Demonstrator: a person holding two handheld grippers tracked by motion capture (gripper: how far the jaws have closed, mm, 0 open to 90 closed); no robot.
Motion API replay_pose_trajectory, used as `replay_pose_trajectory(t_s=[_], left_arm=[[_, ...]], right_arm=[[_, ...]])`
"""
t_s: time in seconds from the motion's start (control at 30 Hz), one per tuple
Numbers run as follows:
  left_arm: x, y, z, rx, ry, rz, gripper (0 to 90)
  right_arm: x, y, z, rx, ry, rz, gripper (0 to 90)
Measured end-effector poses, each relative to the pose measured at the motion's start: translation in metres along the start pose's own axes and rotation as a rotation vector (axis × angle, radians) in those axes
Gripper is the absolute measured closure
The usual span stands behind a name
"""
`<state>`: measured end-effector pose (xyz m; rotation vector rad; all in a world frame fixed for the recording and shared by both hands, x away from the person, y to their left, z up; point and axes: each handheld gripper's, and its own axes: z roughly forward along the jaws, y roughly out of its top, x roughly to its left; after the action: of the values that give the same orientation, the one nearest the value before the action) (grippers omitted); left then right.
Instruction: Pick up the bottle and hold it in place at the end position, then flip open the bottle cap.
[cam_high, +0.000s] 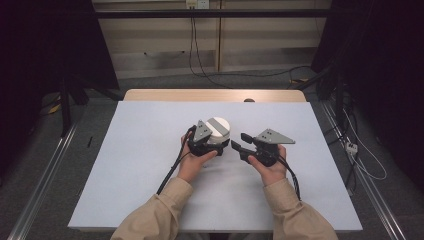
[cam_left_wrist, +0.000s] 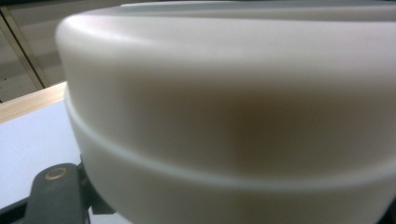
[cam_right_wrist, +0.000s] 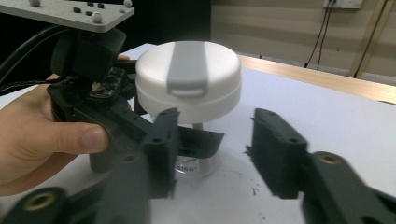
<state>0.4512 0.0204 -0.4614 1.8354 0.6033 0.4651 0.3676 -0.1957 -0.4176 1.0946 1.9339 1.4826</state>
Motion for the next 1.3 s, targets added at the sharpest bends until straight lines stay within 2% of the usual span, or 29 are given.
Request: replay_pose_trajectory(t_s=[0.27,0.37,0.77,1.17,1.3], left_arm=[[-0.0004,0.0,0.0003,-0.003,0.001,-0.003,18.7],[-0.0004,0.0,0.0003,-0.002,0.001,-0.002,18.7],[-0.0009,0.0,0.0004,-0.002,0.002,0.002,18.7],[-0.0013,0.0001,0.0003,0.003,0.005,0.013,18.7],[-0.0008,-0.0001,0.0003,0.003,0.002,0.001,18.7]], right_arm=[[0.0039,0.0029,0.0045,0.017,0.04,-0.012,82.6],[0.0044,0.0039,0.0057,0.014,0.052,-0.013,87.7],[0.0044,0.0042,0.0105,0.04,0.059,-0.016,90.0],[0.0027,0.0048,0.0104,0.04,0.065,-0.008,90.0],[0.0023,0.0049,0.0105,0.041,0.063,-0.009,90.0]])
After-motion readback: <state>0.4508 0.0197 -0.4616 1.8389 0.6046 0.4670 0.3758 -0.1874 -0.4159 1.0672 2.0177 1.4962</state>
